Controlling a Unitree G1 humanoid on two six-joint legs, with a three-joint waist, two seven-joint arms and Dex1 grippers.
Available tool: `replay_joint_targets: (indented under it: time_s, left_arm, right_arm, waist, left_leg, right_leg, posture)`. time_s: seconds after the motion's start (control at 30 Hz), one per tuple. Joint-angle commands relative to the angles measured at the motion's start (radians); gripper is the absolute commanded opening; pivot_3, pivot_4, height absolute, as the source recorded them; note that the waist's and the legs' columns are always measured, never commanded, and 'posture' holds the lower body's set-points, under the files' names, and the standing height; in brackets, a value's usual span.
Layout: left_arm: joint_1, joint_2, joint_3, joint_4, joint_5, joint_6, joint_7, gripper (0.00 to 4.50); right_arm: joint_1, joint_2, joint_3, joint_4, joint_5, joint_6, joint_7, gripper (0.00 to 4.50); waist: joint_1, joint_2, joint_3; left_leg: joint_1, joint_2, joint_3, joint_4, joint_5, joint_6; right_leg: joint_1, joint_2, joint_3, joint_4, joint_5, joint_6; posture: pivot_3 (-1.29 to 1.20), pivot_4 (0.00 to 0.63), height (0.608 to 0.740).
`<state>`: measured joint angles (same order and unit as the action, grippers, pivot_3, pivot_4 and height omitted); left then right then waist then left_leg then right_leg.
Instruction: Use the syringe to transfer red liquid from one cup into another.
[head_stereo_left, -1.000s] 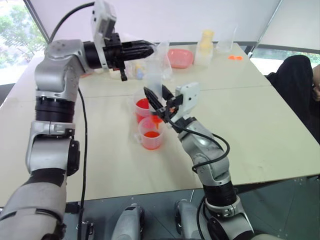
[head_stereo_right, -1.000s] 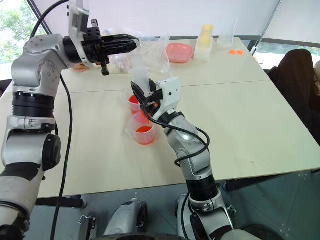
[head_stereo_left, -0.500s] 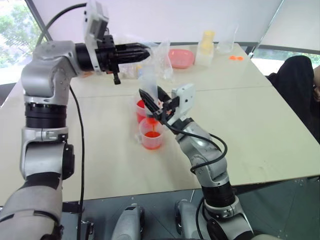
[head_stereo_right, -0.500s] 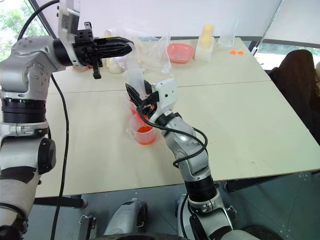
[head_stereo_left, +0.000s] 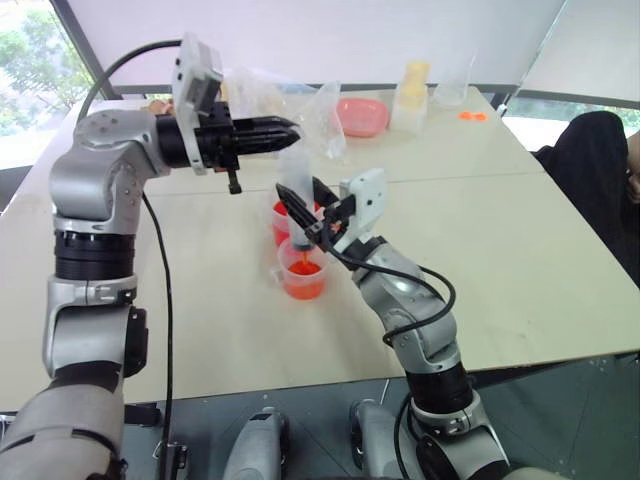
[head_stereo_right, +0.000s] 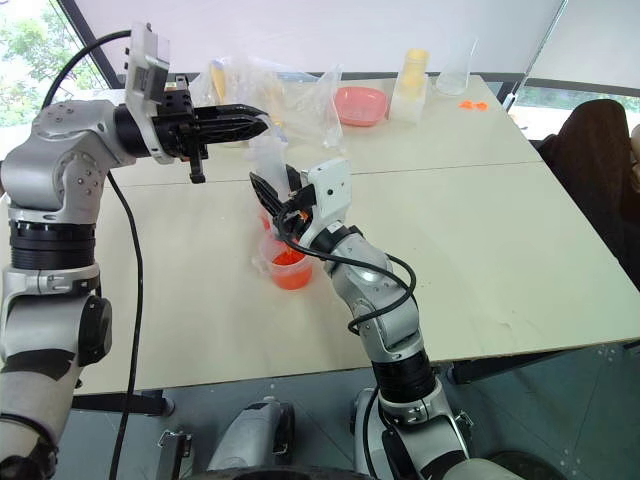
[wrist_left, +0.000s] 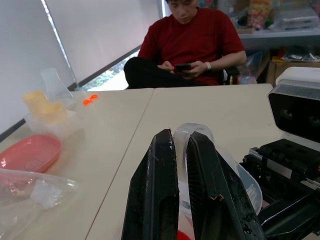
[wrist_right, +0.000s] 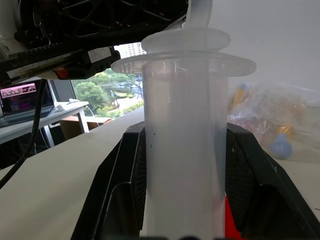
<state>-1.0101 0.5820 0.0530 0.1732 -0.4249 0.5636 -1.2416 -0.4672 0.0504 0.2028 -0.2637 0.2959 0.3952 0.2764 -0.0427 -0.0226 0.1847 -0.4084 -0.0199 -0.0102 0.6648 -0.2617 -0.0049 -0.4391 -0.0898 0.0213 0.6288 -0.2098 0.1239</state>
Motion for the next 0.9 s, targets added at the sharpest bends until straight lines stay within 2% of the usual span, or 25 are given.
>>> replay_joint_targets:
  time_s: [0.03,0.07,0.17,0.33,0.37,0.53,0.7,0.8,0.87,0.9]
  left_arm:
    - [0.031,-0.034,-0.092,-0.040,-0.034,0.030,-0.067,0.12]
    - [0.021,-0.037,-0.082,-0.033,-0.043,0.039,-0.064,0.12]
    - [-0.006,-0.039,-0.062,-0.007,-0.050,0.058,-0.048,1.15]
    - [-0.029,-0.015,-0.037,-0.006,-0.067,0.058,-0.051,3.71]
    - [-0.037,-0.006,-0.026,0.006,-0.070,0.056,-0.050,4.08]
    - [-0.101,0.039,0.080,0.093,-0.128,0.108,0.003,4.08]
    - [-0.020,0.084,0.138,0.034,-0.145,0.135,0.086,4.08]
    - [0.123,0.125,0.130,-0.128,-0.178,0.188,0.088,4.08]
    - [0.216,0.154,0.147,-0.232,-0.227,0.236,0.086,4.08]
    - [0.267,0.172,0.165,-0.282,-0.254,0.260,0.086,4.08]
  right_arm:
    - [-0.096,0.017,-0.076,-0.109,0.023,-0.034,-0.040,1.55]
    - [-0.100,0.015,-0.080,-0.114,0.026,-0.028,-0.041,1.55]
    - [-0.107,0.008,-0.081,-0.123,0.025,-0.016,-0.037,1.55]
    - [-0.114,-0.006,-0.091,-0.151,0.039,0.016,-0.035,1.55]
    - [-0.111,-0.008,-0.096,-0.156,0.043,0.022,-0.035,1.55]
    - [-0.114,-0.004,-0.138,-0.188,0.105,0.075,-0.051,1.55]
    - [-0.243,0.020,-0.367,-0.175,0.376,0.237,-0.195,1.55]
    - [-0.347,-0.090,-0.491,-0.108,0.493,0.370,-0.251,1.55]
    - [-0.410,-0.204,-0.538,-0.031,0.542,0.485,-0.256,1.55]
    - [-0.457,-0.270,-0.575,0.056,0.581,0.601,-0.277,1.55]
  waist:
    - [0.001,0.000,0.000]
    - [0.001,0.000,0.000]
    - [0.002,0.000,0.000]
    - [-0.001,0.000,0.000]
    - [-0.001,0.000,0.000]
    - [-0.002,0.000,0.000]
    - [0.001,0.000,0.000]
    - [0.001,0.001,0.001]
    - [0.003,0.001,0.000]
    - [0.005,0.001,0.001]
  left_leg:
    - [0.000,0.000,0.000,0.000,0.000,0.000]
    - [0.000,0.000,0.000,0.000,0.000,0.000]
    - [0.000,0.000,0.000,0.000,0.000,0.000]
    - [0.000,0.000,0.000,0.000,0.000,0.000]
    - [0.000,0.000,0.000,0.000,0.000,0.000]
    - [0.000,0.000,0.000,0.000,0.000,0.000]
    - [0.000,0.001,-0.001,0.000,0.000,0.000]
    - [0.000,0.002,0.000,0.000,0.000,0.000]
    - [0.000,0.001,0.000,0.000,0.000,0.000]
    - [0.000,0.001,0.000,0.000,0.000,0.000]
  right_leg:
    - [0.000,0.000,0.000,0.000,0.000,0.000]
    - [0.000,0.000,0.000,0.000,0.000,0.000]
    - [0.000,0.000,0.000,0.000,0.000,0.000]
    - [0.000,0.000,0.000,0.000,0.000,0.000]
    - [0.000,0.000,0.000,0.000,0.000,0.000]
    - [0.000,0.000,0.000,0.000,0.000,0.000]
    - [-0.001,0.000,0.000,0.000,0.000,0.000]
    - [0.000,-0.003,0.000,0.000,0.000,0.000]
    - [0.000,-0.005,-0.001,0.000,0.000,0.000]
    - [0.000,-0.006,-0.001,-0.001,0.000,0.000]
  posture:
    - [0.00,0.150,0.740]
    - [0.00,0.150,0.740]
    - [0.00,0.150,0.740]
    - [0.00,0.150,0.740]
    - [0.00,0.150,0.740]
    - [0.00,0.150,0.740]
    - [0.00,0.150,0.740]
    - [0.00,0.150,0.740]
    - [0.00,0.150,0.740]
    - [0.00,0.150,0.740]
